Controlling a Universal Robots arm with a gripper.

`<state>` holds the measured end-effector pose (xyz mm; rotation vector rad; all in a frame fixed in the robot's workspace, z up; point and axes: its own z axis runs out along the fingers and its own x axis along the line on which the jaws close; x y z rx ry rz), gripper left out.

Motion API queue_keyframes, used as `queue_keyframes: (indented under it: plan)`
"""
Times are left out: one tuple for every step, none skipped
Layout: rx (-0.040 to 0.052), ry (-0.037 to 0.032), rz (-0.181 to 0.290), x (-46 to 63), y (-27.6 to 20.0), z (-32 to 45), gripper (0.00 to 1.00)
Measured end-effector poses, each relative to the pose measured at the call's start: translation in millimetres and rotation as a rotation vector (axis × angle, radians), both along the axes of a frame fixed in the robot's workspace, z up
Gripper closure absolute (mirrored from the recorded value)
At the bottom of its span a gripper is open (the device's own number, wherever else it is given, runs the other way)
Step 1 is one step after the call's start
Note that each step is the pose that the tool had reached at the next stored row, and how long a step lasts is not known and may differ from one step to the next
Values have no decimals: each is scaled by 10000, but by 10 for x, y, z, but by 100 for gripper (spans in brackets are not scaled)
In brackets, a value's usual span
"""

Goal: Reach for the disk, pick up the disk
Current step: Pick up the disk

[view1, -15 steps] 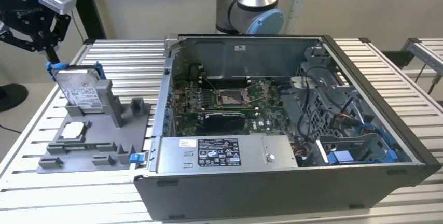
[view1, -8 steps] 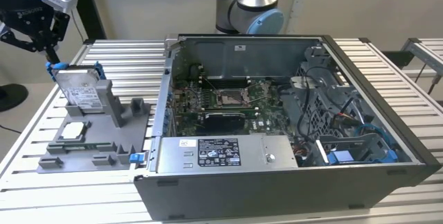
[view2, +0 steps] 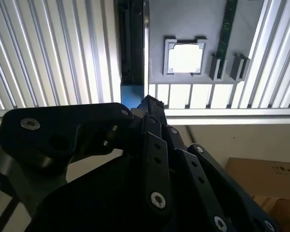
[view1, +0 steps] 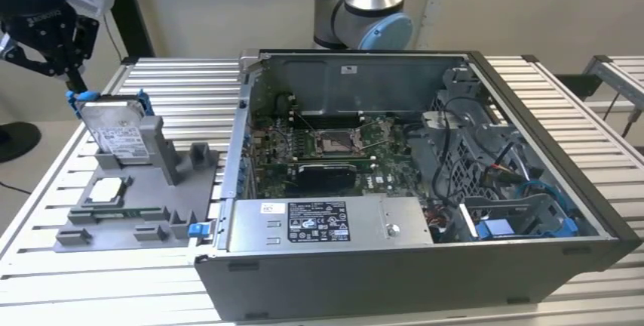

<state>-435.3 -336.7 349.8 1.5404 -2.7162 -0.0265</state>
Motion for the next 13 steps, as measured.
queue_keyframes:
  plan:
    - [-2, 1, 144, 0, 0, 0, 100]
    - [-3, 1, 296, 0, 0, 0, 100]
    - [-6, 0, 438, 0, 0, 0, 100]
    - [-8, 0, 590, -1, 0, 0, 100]
    - [-9, 0, 752, -1, 0, 0, 100]
    - [-10, 0, 913, -1, 0, 0, 100]
    - [-12, 0, 1095, -1, 0, 0, 100]
    - [-13, 0, 1267, -1, 0, 0, 100]
    - [-14, 0, 1441, -1, 0, 0, 100]
    - [-15, 0, 1616, -1, 0, 0, 100]
    - [-16, 0, 1786, -1, 0, 0, 100]
    - [-16, 0, 1958, -1, 0, 0, 100]
    - [-16, 0, 2128, -1, 0, 0, 100]
